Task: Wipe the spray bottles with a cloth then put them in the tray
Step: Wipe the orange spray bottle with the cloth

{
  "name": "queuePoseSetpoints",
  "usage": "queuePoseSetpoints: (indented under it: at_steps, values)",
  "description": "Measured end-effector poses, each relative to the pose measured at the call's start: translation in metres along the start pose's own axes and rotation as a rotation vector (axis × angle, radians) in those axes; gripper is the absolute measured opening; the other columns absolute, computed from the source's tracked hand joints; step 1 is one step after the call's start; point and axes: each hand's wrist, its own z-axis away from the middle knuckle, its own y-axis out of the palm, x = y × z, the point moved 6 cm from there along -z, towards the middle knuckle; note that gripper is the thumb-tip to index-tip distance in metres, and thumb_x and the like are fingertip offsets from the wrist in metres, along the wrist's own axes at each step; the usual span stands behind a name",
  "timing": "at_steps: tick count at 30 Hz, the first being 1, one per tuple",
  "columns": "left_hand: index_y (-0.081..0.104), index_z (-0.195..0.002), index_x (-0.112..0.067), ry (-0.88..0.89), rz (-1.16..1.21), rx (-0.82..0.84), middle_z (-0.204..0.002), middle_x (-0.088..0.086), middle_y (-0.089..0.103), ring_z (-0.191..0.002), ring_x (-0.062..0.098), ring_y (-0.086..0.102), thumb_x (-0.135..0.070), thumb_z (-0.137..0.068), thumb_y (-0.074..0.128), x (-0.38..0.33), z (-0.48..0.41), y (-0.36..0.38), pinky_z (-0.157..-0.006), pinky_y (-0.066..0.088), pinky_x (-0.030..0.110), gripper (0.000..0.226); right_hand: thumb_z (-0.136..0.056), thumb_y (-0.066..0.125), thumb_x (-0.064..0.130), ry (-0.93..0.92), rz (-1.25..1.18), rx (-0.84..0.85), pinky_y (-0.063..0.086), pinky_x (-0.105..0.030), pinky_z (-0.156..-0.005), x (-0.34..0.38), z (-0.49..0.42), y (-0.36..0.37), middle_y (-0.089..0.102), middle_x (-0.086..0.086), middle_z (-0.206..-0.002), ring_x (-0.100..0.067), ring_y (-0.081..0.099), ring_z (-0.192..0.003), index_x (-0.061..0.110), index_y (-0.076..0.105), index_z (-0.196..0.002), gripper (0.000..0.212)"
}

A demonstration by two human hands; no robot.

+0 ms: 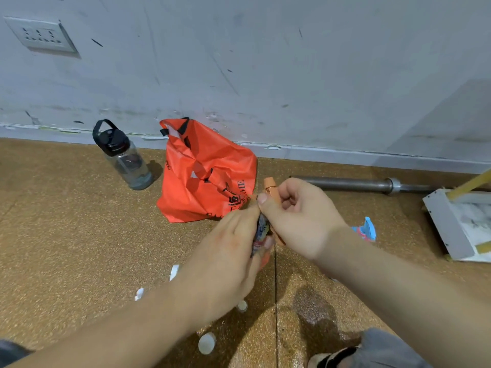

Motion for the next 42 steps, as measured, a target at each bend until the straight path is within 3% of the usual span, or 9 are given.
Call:
queuePoseSetpoints:
  at_steps: [5,10,14,17,21,26,33,39,42]
  values:
    - [0.053,-0.14,-0.029,-0.143,0.143,-0.09,-0.109,-0.02,0.069,-0.1,0.0,0.061,-0.037,-0.108,0.044,0.023,-0.002,-0.006,-0.085,0.044,0.019,0.034,-0.097,0.065,0.036,-0.05,0.01,-0.025,0.044,-0.031,-0.056,0.01,-0.006,-0.012,0.073,-0.014,-0.077,-0.016,0.055,-0.055,0.018,0.06,-0.087,0.021]
    - [0.064,-0.088,-0.026,-0.726,0.604,-0.085,-0.054,-0.02,0.061,-0.061,0.009,0.053,-0.036,-0.109,0.048,0.075,0.008,0.007,-0.062,0.039,0.034,0.028,-0.104,0.058,0.032,-0.155,0.053,-0.023,0.04,-0.025,-0.046,0.028,-0.008,-0.029,0.076,-0.006,-0.069,-0.012,0.052,-0.046,0.014,0.065,-0.094,0.021]
    - [0.072,-0.111,-0.029,-0.462,0.693,-0.056,-0.1,-0.012,0.078,-0.101,0.01,0.07,-0.033,-0.108,0.054,0.039,-0.004,0.006,-0.098,0.051,0.031,0.019,-0.1,0.059,0.035,-0.223,0.114,0.009,0.05,-0.041,-0.058,0.023,-0.007,-0.015,0.073,-0.013,-0.073,-0.034,0.059,-0.062,0.016,0.066,-0.091,0.022]
    - [0.074,-0.112,-0.04,-0.466,0.788,0.058,-0.11,-0.014,0.076,-0.112,0.01,0.067,-0.041,-0.093,0.072,0.056,-0.013,0.026,-0.106,0.049,0.026,0.018,-0.1,0.061,0.029,-0.272,0.157,0.052,0.043,-0.029,-0.055,0.022,-0.005,-0.009,0.063,0.001,-0.065,-0.013,0.049,-0.054,0.02,0.064,-0.086,0.017]
    - [0.061,-0.076,-0.027,-0.634,0.718,0.035,-0.078,-0.008,0.056,-0.096,0.02,0.056,-0.008,-0.101,0.054,0.1,0.0,0.035,-0.062,0.039,0.0,0.032,-0.1,0.061,0.027,-0.293,0.158,0.109,0.044,-0.03,-0.05,0.027,0.0,-0.01,0.066,0.004,-0.062,-0.011,0.053,-0.05,0.021,0.063,-0.088,0.014]
    - [0.071,-0.099,-0.009,-0.575,0.89,-0.172,-0.083,0.002,0.073,-0.079,0.013,0.068,-0.002,-0.104,0.04,0.038,-0.004,-0.007,-0.069,0.053,0.022,0.032,-0.103,0.058,0.027,-0.322,0.161,0.134,0.043,-0.036,-0.053,0.032,-0.001,-0.013,0.069,-0.011,-0.072,-0.012,0.053,-0.054,0.02,0.062,-0.09,0.015]
    - [0.063,-0.092,-0.012,-0.707,0.855,-0.428,-0.07,-0.001,0.06,-0.065,0.015,0.055,-0.001,-0.093,0.045,0.049,-0.005,-0.036,-0.05,0.043,0.021,0.021,-0.101,0.059,0.028,-0.368,0.275,0.158,0.048,-0.038,-0.061,0.03,-0.003,-0.004,0.064,-0.002,-0.074,-0.013,0.052,-0.062,0.021,0.058,-0.089,0.014]
    - [0.071,-0.106,-0.028,-0.094,0.037,-0.077,-0.087,-0.011,0.066,-0.084,0.011,0.061,-0.039,-0.087,0.062,0.023,-0.019,-0.039,-0.075,0.051,0.039,0.023,-0.098,0.061,0.026,-0.401,0.399,0.175,0.041,-0.032,-0.066,0.029,0.002,0.0,0.059,0.009,-0.078,-0.006,0.052,-0.069,0.026,0.06,-0.093,0.005]
    - [0.072,-0.108,-0.022,-0.076,0.259,-0.077,-0.073,-0.017,0.066,-0.065,-0.003,0.059,-0.033,-0.097,0.065,0.019,-0.021,-0.046,-0.06,0.049,0.03,0.018,-0.096,0.068,0.029,-0.374,0.215,0.172,0.052,-0.041,-0.064,0.037,0.005,-0.006,0.069,0.001,-0.079,-0.02,0.064,-0.072,0.026,0.067,-0.091,0.006]
